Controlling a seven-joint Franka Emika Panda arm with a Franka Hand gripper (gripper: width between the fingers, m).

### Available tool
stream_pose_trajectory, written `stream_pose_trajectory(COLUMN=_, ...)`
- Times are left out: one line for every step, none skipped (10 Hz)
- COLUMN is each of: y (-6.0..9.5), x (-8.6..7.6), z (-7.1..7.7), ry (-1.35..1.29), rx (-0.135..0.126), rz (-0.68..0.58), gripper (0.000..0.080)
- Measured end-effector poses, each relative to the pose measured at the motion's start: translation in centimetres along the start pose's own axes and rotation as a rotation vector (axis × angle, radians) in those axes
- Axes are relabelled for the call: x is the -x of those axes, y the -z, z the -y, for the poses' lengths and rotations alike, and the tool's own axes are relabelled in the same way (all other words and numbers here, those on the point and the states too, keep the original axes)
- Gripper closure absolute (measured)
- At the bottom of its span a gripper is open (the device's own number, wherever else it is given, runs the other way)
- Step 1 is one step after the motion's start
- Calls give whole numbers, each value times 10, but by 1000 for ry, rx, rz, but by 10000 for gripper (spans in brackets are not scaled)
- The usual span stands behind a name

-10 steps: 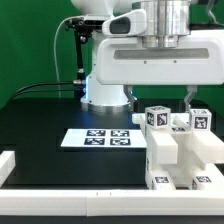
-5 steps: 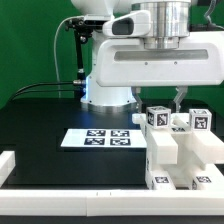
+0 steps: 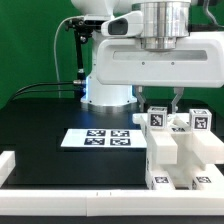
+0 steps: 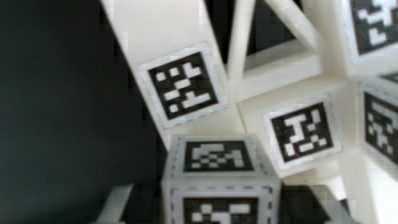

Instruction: Assemble chair

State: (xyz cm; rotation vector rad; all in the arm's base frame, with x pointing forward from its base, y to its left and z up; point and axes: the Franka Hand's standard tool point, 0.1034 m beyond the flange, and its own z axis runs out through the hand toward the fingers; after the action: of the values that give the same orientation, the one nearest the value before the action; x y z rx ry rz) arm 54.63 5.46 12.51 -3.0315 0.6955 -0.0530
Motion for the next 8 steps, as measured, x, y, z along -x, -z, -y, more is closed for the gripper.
stream_pose_trajectory(y=0, x=0, z=1, ry=-109, rx=1, rz=-1, gripper=518)
stream_pose_trajectory(y=0, x=-1, z=3, ry=-251, rx=3, rz=-2, gripper=518)
stream_pose_trajectory(y=0, x=-1, z=3, ry=-380, rx=3, rz=-4, gripper=517)
stream_pose_trajectory(y=-1, x=-1, z=4, ry=-546, rx=1, rz=-5, gripper=517)
stream_pose_trajectory(y=-1, x=-2, z=5, ry=-708, rx=-9, rz=-10, gripper=517)
stream_pose_trajectory(y=-1, x=-3, z=5, ry=-845, rx=-20, rz=-8, gripper=517)
stream_pose_trajectory(y=-1, x=-3, z=5, ry=-896, rx=-24, rz=-4, gripper=517)
stream_pose_trajectory(y=-1, x=-3, z=5, ry=-905, rx=-24, rz=-4, gripper=514)
